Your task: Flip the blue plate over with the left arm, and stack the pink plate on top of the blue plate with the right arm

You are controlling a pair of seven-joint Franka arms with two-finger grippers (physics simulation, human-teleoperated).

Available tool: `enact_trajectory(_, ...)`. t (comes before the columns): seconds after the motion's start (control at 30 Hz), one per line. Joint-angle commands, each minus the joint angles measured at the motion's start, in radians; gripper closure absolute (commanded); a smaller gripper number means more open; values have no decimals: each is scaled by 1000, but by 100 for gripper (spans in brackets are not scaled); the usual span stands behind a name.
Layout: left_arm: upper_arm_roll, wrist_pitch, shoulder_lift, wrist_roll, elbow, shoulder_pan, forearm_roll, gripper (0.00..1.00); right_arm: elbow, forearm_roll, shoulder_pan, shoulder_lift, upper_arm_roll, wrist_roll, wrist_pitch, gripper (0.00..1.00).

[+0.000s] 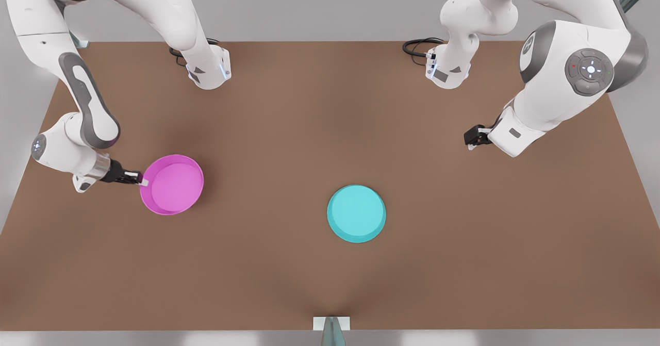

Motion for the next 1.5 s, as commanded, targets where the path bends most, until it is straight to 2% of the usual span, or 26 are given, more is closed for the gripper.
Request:
enact_trajectory(0.0,0,0,0,0,0,1,0,0,0,-6,-1,-1,4,10,0,79)
enact_trajectory(0.13,0,0,0,0,0,1,0,0,-2,72,22,-37,49,50,-7,79)
enact_trajectory(0.33,0,0,0,0,0,1,0,0,9,236,177,-102,44,65,2,79)
enact_trajectory(0.43,0,0,0,0,0,1,0,0,26,301,280,-128,27,81,2,79)
enact_trajectory(0.47,0,0,0,0,0,1,0,0,41,331,340,-143,-13,81,3,79)
enact_trajectory(0.53,0,0,0,0,0,1,0,0,46,373,400,-162,-36,82,3,79)
enact_trajectory(0.73,0,0,0,0,0,-1,0,0,106,508,706,-192,-233,108,2,79)
enact_trajectory(0.93,0,0,0,0,0,1,0,0,150,661,1076,-223,-497,133,2,79)
enact_trajectory(1.07,0,0,0,0,0,-1,0,0,207,752,1352,-220,-717,173,2,79)
enact_trajectory(1.23,0,0,0,0,0,-1,0,0,284,828,1601,-194,-907,232,-1,79)
enact_trajectory(1.27,0,0,0,0,0,-1,0,0,301,838,1647,-189,-941,252,-3,79)
enact_trajectory(1.33,0,0,0,0,0,-1,0,0,344,844,1679,-163,-956,295,-7,79)
enact_trajectory(1.4,0,0,0,0,0,1,0,0,383,865,1774,-146,-1037,328,-9,79)
enact_trajectory(1.47,0,0,0,0,0,-1,0,0,408,874,1811,-125,-1062,351,-9,79)
